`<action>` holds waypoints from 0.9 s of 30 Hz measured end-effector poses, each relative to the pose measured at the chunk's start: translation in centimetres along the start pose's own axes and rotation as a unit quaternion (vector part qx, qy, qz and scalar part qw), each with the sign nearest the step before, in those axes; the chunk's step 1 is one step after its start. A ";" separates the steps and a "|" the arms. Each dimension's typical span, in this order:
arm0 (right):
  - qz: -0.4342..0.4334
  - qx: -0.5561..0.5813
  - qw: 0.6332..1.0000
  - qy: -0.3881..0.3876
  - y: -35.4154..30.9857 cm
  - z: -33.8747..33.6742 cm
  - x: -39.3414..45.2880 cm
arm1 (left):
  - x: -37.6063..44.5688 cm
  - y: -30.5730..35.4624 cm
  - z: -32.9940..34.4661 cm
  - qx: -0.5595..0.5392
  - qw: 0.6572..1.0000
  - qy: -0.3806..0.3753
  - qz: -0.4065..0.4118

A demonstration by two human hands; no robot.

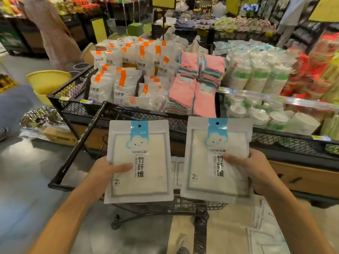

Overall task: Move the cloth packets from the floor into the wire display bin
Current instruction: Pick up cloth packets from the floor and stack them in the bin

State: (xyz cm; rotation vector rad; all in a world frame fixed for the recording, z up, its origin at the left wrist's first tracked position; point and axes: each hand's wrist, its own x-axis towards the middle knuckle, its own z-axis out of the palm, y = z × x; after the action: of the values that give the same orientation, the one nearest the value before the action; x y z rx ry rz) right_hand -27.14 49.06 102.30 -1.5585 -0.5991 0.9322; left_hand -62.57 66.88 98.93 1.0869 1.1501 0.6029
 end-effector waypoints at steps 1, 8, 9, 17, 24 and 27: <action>0.006 0.000 1.000 0.003 0.5 0.0 1.4 | 1.3 -0.1 0.3 -0.001 1.000 0.001 -0.009; 0.066 -0.011 0.998 -0.009 4.2 -0.3 11.2 | 10.1 -1.0 2.0 0.005 0.999 -0.009 -0.054; 0.068 -0.012 0.997 -0.014 4.8 -0.3 12.5 | 11.4 -1.3 2.2 0.000 0.998 -0.011 -0.056; 0.159 -0.034 0.987 0.014 11.0 0.5 20.9 | 22.0 -6.8 3.0 -0.026 0.991 -0.008 -0.132; 0.240 -0.081 0.966 0.059 20.1 2.4 26.5 | 32.3 -15.7 2.8 -0.012 0.980 -0.011 -0.199; 0.265 -0.113 0.956 0.053 24.5 3.2 28.5 | 36.1 -19.6 2.9 -0.005 0.975 -0.008 -0.224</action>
State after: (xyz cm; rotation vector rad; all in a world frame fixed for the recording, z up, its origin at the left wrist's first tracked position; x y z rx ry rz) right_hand -16.92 68.67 71.70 -2.0145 -0.2112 1.1973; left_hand -50.28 88.44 66.08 0.7842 1.3242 0.2440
